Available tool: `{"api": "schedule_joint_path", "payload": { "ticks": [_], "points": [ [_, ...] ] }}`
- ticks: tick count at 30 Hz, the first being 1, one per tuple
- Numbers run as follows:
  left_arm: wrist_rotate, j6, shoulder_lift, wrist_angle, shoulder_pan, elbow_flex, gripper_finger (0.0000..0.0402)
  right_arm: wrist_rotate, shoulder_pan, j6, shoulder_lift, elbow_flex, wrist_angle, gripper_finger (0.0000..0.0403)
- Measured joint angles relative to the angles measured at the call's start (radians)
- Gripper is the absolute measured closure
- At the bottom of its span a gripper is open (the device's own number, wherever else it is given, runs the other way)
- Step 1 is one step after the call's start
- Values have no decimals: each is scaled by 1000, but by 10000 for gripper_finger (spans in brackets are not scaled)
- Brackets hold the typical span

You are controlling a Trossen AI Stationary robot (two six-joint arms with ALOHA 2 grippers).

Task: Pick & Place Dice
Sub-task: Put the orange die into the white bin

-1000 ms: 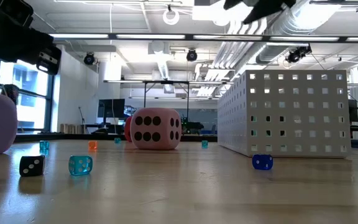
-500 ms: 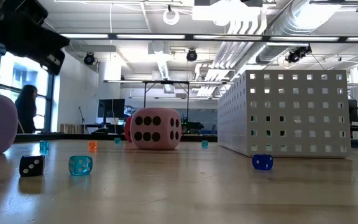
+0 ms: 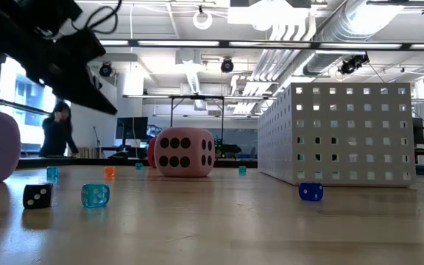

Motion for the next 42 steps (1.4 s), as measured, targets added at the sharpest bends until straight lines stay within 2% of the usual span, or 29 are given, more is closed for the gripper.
{"api": "schedule_joint_path", "payload": {
  "ticks": [5,10,16,26,42],
  "points": [
    [1,13,72,4,13,0,366,3,36,0,0,0,0,4],
    [0,11,109,8,12,0,299,4,53,1,0,0,0,4],
    [14,-107,177,26,9,0,246,8,49,-3,0,0,0,4],
    [-3,-82,338,107,-3,0,240,11,41,-6,0,0,0,4],
    [-3,-68,440,167,-42,1,240,6,41,-5,0,0,-3,4]
  ]
}}
